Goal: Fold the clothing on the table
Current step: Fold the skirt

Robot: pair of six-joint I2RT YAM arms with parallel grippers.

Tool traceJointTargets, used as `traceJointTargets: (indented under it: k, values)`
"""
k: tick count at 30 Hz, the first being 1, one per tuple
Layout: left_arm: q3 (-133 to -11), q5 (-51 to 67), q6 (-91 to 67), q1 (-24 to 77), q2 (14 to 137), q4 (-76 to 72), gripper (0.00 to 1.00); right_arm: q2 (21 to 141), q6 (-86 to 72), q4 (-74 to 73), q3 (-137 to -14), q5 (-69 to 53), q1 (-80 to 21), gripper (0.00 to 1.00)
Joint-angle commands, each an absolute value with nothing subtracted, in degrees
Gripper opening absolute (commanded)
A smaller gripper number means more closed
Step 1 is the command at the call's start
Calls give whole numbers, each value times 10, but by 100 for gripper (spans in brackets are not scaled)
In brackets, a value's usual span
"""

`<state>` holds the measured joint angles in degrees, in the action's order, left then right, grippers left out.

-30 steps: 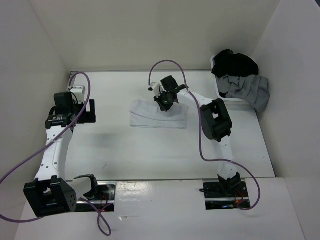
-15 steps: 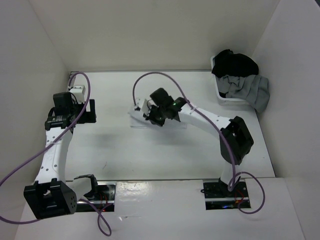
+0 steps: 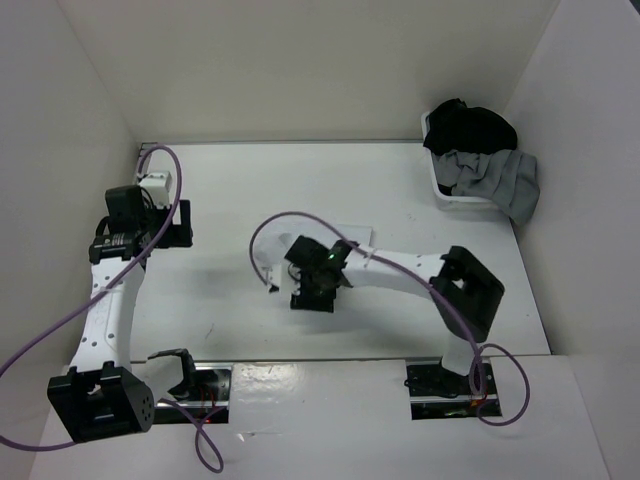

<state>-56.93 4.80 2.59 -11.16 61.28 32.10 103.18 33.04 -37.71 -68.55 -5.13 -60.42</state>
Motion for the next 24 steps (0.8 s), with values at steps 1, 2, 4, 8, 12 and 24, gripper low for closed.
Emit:
traceJointTargets:
  k: [1, 2, 4, 8, 12, 24]
  values:
    - [-561, 61, 31, -114, 602, 310, 100, 922, 318, -338, -703, -27, -525, 64]
    - [-561, 61, 31, -114, 602, 310, 100, 911, 313, -331, -710, -27, -505, 64]
    - [-561, 82, 37, -114, 602, 315, 100, 889, 306, -317, -716, -44, -439, 68]
    - [-561, 121, 87, -94, 609, 316, 100, 889, 306, -317, -701, -44, -376, 74]
    - [-561, 106, 196, -31, 658, 316, 100, 889, 312, -310, -666, -44, -376, 79]
    - [-578, 192, 315, 84, 823, 257, 99, 917, 296, -310, -666, -63, -376, 79]
